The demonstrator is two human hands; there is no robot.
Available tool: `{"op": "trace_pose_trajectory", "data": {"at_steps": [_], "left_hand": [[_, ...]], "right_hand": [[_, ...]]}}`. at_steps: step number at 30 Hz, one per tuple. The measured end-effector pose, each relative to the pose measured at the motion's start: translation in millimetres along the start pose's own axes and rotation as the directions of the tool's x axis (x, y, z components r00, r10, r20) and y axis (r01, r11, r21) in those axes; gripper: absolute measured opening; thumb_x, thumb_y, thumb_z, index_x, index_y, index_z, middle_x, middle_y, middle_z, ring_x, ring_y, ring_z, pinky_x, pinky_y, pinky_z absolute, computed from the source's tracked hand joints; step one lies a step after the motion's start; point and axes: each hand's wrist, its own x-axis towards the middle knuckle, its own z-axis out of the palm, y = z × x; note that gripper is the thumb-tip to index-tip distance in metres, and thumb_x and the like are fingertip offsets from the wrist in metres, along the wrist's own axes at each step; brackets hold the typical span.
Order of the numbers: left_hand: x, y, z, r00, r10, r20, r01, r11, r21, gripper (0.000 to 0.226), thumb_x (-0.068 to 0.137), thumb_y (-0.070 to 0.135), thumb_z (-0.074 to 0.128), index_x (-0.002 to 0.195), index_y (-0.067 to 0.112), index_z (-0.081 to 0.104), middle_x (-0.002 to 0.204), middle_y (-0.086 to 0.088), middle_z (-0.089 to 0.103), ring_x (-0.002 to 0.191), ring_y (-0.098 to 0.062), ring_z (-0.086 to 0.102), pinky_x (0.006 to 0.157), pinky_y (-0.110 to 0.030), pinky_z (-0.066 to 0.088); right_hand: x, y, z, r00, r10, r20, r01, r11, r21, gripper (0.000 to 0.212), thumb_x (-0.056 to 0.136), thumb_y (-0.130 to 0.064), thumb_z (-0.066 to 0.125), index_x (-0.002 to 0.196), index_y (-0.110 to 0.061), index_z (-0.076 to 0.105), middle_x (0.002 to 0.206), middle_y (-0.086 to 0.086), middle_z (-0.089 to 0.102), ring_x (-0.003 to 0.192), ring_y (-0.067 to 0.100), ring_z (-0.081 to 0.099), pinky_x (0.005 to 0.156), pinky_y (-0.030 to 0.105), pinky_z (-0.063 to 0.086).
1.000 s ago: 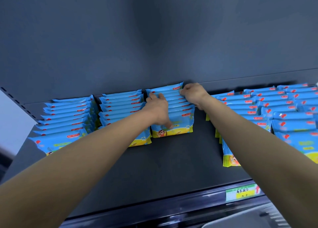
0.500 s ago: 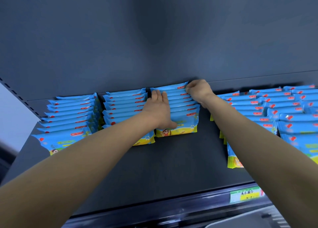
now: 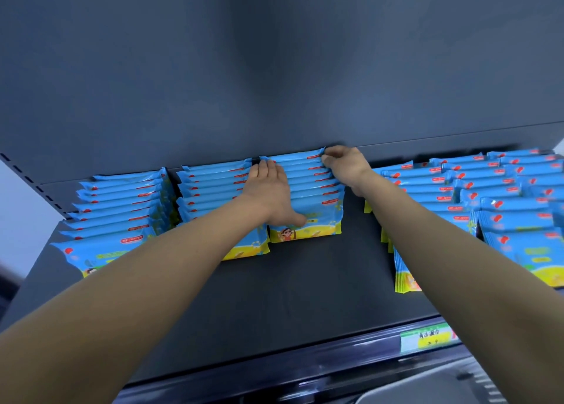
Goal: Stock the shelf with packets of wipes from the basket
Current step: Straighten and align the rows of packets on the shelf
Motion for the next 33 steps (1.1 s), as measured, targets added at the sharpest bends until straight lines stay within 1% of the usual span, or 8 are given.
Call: {"op": "trace_pose_trajectory", "data": {"at_steps": [6, 10, 13, 18, 21, 25, 28, 33], "left_hand": [[-0.4, -1.6, -4.0, 1.0, -0.003, 0.018, 0.003, 1.0, 0.001, 0.127, 0.064, 0.081, 0.047, 0.145, -0.002, -0.004, 0.155, -0.02, -0.001, 0.144, -0.035, -0.003, 0.118, -0.045, -0.005], [-5.5, -2.7, -2.5, 1.0, 0.006, -0.006, -0.006, 1.0, -0.01, 0.13, 0.063, 0.084, 0.047, 0.146, 0.001, -0.007, 0.155, -0.02, -0.007, 0.144, -0.034, -0.008, 0.116, -0.047, -0.011], [-9.2, -2.0, 0.4, 0.994, 0.084, -0.07, -0.085, 0.996, -0.015, 0.124, 0.066, 0.08, 0.051, 0.147, 0.005, -0.005, 0.156, -0.019, -0.005, 0.144, -0.032, -0.007, 0.114, -0.047, -0.012], [-15.2, -6.6, -0.5, 0.982, 0.144, -0.119, -0.163, 0.972, -0.171, 0.105, 0.074, 0.07, 0.054, 0.148, 0.009, 0.009, 0.156, -0.013, 0.008, 0.145, -0.026, 0.002, 0.115, -0.046, -0.011], [-21.0, -14.5, -7.7, 0.966, 0.163, -0.202, -0.219, 0.929, -0.297, 0.084, 0.081, 0.05, 0.061, 0.145, 0.01, 0.023, 0.15, -0.008, 0.026, 0.141, -0.023, 0.018, 0.117, -0.041, -0.006], [-32.3, -33.6, -18.1, 0.938, 0.135, -0.318, -0.25, 0.902, -0.353, 0.064, 0.085, 0.035, 0.063, 0.139, 0.013, 0.037, 0.142, -0.006, 0.039, 0.133, -0.023, 0.031, 0.116, -0.035, 0.003], [-44.3, -48.9, -16.8, 0.948, 0.126, -0.293, -0.219, 0.925, -0.31, 0.079, 0.076, 0.048, 0.068, 0.14, 0.015, 0.035, 0.142, -0.006, 0.037, 0.135, -0.023, 0.029, 0.117, -0.036, 0.002], [-67.4, -70.3, 8.6, 0.994, 0.099, -0.045, -0.101, 0.994, -0.041, 0.119, 0.058, 0.062, 0.075, 0.148, 0.018, 0.01, 0.154, -0.007, 0.011, 0.143, -0.025, 0.01, 0.115, -0.043, -0.008]], "right_hand": [[-5.3, -7.7, -5.5, 0.994, 0.099, 0.04, -0.099, 0.995, 0.002, 0.032, 0.097, -0.024, 0.04, 0.112, -0.006, 0.061, 0.083, 0.003, 0.058, 0.07, 0.01, 0.05, 0.055, 0.024, 0.043], [-9.3, -9.4, -10.4, 0.995, 0.085, 0.056, -0.086, 0.996, 0.008, 0.03, 0.097, -0.025, 0.044, 0.108, -0.004, 0.062, 0.083, 0.002, 0.058, 0.079, 0.015, 0.053, 0.073, 0.031, 0.048], [-15.7, -12.1, -13.5, 0.994, 0.071, 0.088, -0.071, 0.997, -0.002, 0.022, 0.096, -0.025, 0.049, 0.106, -0.012, 0.063, 0.078, -0.003, 0.057, 0.072, 0.01, 0.052, 0.068, 0.026, 0.047], [-28.0, -18.9, -21.8, 0.991, 0.04, 0.126, -0.027, 0.994, -0.105, 0.028, 0.095, -0.03, 0.051, 0.113, -0.011, 0.061, 0.094, -0.001, 0.061, 0.077, 0.008, 0.052, 0.067, 0.022, 0.043], [-35.6, -22.3, -26.9, 0.992, -0.005, 0.124, 0.03, 0.979, -0.201, 0.035, 0.094, -0.031, 0.054, 0.12, -0.008, 0.058, 0.117, 0.007, 0.061, 0.098, 0.017, 0.055, 0.08, 0.027, 0.04], [-48.4, -34.3, -25.2, 0.969, -0.229, 0.09, 0.245, 0.874, -0.419, 0.047, 0.091, -0.031, 0.06, 0.131, -0.008, 0.05, 0.13, 0.01, 0.056, 0.115, 0.023, 0.054, 0.085, 0.024, 0.039], [-58.5, -48.6, -14.1, 0.906, -0.342, 0.25, 0.42, 0.802, -0.425, 0.056, 0.086, -0.033, 0.066, 0.135, -0.015, 0.047, 0.138, 0.004, 0.051, 0.122, 0.019, 0.05, 0.093, 0.021, 0.037], [-65.2, -52.1, 12.0, 0.834, -0.105, 0.542, 0.528, 0.435, -0.729, 0.096, 0.071, -0.05, 0.074, 0.148, -0.025, 0.021, 0.154, 0.001, 0.023, 0.141, 0.027, 0.02, 0.113, 0.045, 0.025]]}}
